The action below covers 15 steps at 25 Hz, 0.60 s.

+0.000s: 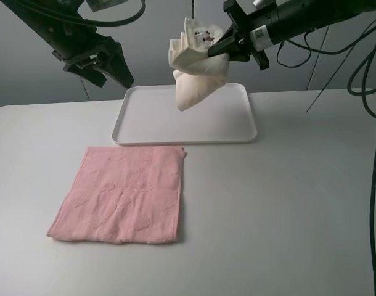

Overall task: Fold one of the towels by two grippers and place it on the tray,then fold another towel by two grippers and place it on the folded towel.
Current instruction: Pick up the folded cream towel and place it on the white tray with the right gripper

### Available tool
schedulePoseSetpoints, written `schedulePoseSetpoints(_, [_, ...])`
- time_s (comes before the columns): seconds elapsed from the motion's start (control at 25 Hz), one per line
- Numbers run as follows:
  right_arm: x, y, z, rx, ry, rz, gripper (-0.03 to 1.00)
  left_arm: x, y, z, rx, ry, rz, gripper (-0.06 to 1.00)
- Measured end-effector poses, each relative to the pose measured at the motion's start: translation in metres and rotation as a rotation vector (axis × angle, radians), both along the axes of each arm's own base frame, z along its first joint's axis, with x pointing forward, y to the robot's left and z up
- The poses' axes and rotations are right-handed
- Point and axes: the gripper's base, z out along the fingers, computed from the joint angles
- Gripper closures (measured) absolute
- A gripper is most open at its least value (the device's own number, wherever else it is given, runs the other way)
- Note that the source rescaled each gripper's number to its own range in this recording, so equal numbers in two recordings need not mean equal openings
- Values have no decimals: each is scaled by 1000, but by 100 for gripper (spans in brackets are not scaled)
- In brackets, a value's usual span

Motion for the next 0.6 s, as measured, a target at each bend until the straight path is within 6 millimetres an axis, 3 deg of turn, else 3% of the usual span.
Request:
schedulePoseSetpoints(0.24, [31, 31, -33, 153, 57, -2, 87, 0, 24, -4, 1, 7, 61, -4])
schedulePoseSetpoints(0.52, [52, 30, -119, 100, 144, -101, 87, 0, 23, -3, -8, -1, 50, -4])
schedulePoseSetpoints(0.6, [52, 28, -134, 67, 149, -112, 87, 0, 23, -3, -7, -2, 49, -4])
